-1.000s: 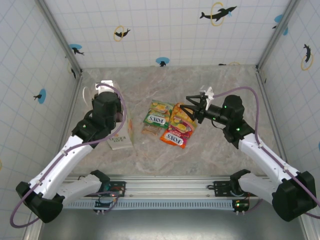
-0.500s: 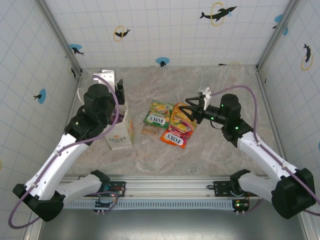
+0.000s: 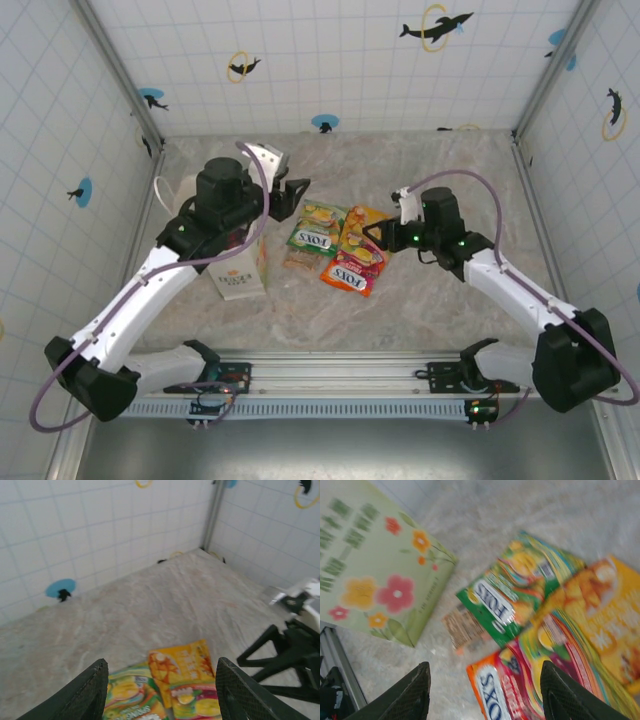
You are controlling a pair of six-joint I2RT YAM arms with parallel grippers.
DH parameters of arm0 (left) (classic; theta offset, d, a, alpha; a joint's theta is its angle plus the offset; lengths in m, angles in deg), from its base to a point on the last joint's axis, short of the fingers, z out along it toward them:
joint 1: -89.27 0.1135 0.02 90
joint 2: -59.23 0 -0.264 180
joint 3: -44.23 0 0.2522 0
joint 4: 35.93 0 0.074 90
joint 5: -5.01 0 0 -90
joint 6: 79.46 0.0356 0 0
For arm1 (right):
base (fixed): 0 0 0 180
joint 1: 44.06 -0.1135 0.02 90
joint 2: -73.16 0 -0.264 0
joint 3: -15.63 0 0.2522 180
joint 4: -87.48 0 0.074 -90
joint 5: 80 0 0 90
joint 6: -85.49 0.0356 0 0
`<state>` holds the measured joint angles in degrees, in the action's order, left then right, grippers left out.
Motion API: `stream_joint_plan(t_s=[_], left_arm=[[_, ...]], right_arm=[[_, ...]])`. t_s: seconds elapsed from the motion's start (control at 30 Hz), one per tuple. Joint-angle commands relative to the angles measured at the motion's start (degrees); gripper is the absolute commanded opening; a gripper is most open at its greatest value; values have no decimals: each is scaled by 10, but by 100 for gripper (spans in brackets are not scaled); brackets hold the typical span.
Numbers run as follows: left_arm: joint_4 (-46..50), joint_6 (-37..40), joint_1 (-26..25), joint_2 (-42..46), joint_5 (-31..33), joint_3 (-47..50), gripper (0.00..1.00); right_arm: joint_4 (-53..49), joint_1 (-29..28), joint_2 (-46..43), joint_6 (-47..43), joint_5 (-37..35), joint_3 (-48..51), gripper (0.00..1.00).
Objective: Place the snacks into the paper bag
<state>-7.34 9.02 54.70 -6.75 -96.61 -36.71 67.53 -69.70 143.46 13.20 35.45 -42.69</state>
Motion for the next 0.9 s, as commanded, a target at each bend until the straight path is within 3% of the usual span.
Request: stream_joint_plan(t_s=[0.0, 0.27, 0.87], left_arm=[[-23, -6, -13, -6, -80, 31, 58], [-22, -8, -44, -34, -83, 53, 58], [-44, -20, -64, -59, -80, 57, 58]], right_arm=[[-74, 28, 18, 46, 1, -9, 59], [42, 66, 21, 166, 87, 124, 56], [298, 59, 102, 252, 90, 246, 56]])
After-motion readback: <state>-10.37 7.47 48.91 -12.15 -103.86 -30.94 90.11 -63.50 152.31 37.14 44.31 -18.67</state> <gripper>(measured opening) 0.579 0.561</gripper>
